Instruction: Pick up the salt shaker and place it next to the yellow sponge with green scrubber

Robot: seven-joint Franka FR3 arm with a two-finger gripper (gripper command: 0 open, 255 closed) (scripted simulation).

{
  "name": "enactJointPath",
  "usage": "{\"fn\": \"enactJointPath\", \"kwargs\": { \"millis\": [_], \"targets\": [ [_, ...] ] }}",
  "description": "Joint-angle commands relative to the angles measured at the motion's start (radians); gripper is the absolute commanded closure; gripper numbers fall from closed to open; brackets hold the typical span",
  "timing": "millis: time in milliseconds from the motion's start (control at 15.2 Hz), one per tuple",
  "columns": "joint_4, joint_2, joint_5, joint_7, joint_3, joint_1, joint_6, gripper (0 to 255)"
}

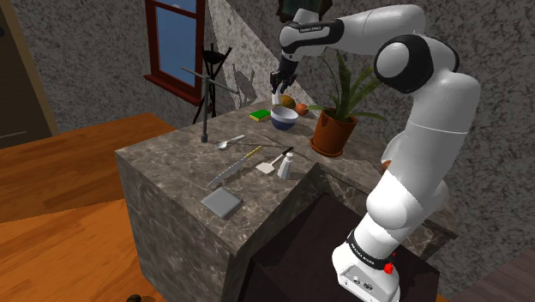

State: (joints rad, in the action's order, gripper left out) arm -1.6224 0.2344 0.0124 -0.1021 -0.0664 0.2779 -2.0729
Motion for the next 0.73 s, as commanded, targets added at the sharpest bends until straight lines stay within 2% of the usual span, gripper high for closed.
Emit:
{"fn": "enactJointPath", "kwargs": {
  "millis": [0,132,660],
  "targets": [
    [0.107,0.078,0.012,-0.025,-0.006,0.017,0.03,255],
    [0.26,0.181,0.028,-0.057,-0.012,0.042,0.08,255],
    [0.164,0.189,0.03,-0.059,-0.01,0.042,-0.024,255]
  ]
}}
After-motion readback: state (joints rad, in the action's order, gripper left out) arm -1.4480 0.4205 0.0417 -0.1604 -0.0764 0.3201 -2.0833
